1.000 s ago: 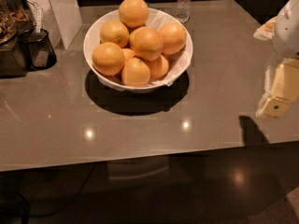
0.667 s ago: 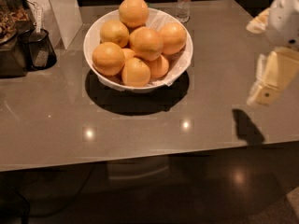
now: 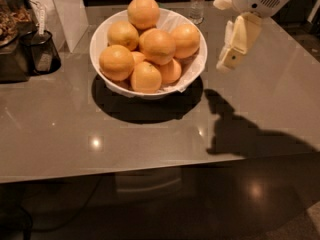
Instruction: Pick orange from white bowl
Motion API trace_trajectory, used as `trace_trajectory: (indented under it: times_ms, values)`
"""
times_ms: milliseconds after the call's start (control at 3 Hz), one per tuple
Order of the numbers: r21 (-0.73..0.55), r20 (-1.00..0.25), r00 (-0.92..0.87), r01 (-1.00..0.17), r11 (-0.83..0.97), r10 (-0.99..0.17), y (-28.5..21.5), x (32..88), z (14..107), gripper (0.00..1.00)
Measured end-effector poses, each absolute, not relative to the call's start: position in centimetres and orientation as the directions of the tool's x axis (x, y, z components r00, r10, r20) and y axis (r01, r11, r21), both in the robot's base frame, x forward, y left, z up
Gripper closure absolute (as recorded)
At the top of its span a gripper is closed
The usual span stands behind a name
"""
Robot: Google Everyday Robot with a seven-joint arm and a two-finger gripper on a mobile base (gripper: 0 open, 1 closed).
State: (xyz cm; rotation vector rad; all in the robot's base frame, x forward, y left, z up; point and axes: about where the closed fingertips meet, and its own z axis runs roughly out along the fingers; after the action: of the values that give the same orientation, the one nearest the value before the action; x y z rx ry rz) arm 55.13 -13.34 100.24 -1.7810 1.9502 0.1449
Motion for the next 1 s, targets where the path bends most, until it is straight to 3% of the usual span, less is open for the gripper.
trace_trajectory:
  times_ms: [333, 1000]
  values:
    - [-0.228, -0.477, 0.042, -0.97, 0.078, -0.878, -9.5, 59.0, 99.7, 0.0]
    - [-0.226, -0.522, 0.048, -0.97, 0.084, -0.852, -8.2, 60.3, 99.3, 0.0]
